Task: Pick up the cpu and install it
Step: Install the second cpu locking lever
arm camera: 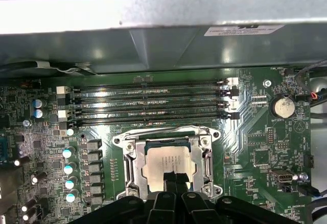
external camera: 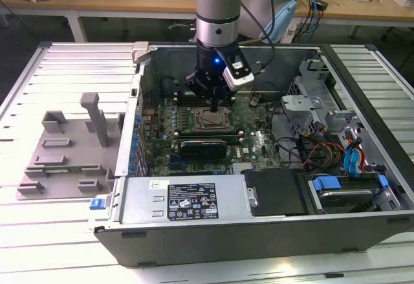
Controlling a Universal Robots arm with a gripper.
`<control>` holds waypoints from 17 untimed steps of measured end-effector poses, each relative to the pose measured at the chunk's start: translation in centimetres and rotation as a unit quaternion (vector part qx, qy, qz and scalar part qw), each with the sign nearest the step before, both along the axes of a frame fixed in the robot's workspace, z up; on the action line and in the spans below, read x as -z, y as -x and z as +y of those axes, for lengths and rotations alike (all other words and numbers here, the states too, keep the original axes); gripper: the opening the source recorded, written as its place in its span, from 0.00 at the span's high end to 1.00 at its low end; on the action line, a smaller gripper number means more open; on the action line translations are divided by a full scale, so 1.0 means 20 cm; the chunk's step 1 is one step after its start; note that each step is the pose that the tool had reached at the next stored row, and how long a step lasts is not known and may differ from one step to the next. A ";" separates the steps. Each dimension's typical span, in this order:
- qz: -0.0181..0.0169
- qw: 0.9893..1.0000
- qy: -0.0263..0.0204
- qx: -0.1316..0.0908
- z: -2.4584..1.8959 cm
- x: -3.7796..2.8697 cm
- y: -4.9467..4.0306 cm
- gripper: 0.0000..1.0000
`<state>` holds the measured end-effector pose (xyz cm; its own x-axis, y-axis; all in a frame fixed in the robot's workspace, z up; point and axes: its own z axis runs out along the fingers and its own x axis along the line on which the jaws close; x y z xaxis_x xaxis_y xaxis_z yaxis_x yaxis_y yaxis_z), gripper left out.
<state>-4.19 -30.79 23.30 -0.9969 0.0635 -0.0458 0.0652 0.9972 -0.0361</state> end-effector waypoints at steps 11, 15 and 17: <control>0.000 1.000 0.000 0.000 0.000 -0.046 0.000 0.89; 0.000 1.000 0.000 0.000 -0.008 -0.046 0.000 0.89; 0.000 1.000 0.000 0.000 -0.019 -0.046 0.000 0.89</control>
<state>-4.19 -31.16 24.23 -0.9969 0.0635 -0.0457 0.0652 0.9972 -0.0362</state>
